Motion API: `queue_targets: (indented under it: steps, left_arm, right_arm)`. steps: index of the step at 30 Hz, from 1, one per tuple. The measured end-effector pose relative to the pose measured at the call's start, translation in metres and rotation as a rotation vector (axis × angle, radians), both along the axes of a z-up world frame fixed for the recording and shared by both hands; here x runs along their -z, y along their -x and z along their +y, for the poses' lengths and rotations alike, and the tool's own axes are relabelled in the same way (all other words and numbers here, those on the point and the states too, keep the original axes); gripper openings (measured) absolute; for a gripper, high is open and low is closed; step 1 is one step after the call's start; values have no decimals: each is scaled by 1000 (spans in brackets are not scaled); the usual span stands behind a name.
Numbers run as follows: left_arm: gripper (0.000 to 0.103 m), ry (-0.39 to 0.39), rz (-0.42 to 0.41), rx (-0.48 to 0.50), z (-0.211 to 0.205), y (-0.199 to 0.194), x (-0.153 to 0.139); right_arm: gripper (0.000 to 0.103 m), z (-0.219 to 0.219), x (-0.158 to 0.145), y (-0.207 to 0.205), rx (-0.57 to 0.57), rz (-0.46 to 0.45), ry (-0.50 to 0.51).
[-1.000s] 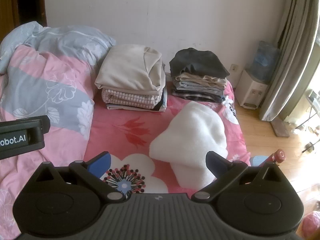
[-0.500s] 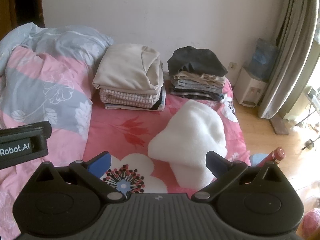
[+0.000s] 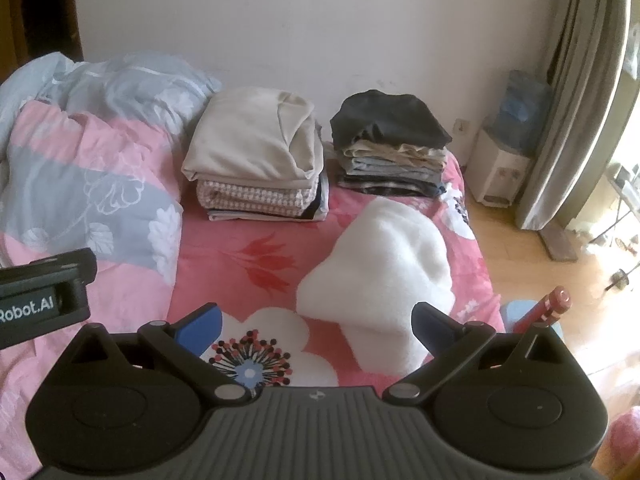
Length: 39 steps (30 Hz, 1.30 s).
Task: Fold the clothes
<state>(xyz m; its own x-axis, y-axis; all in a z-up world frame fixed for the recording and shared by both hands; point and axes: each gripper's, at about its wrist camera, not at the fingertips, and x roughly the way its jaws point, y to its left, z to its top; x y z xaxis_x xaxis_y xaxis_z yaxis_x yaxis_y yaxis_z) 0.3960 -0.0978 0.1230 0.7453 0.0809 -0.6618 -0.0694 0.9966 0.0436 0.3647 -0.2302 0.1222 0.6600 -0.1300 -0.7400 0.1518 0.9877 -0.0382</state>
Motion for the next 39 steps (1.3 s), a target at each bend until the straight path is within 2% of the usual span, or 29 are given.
queue_targets:
  steps: [7,14,24,39]
  left_arm:
    - [103,-24,23,-23,8,3,3]
    - [103,-27,44,-25,1,20,-9]
    - [103,-22,-7,-34,-10,38,-33]
    - [103,-25,-26,-29,-20,41,-42]
  right_arm:
    - [103,1,2,0,4,14,-18]
    - [103,1,-8,17,-2,29,-2]
    - [103,-14,-33,34,14,-25,20]
    - [103,-22,-38,38,23,-30,7]
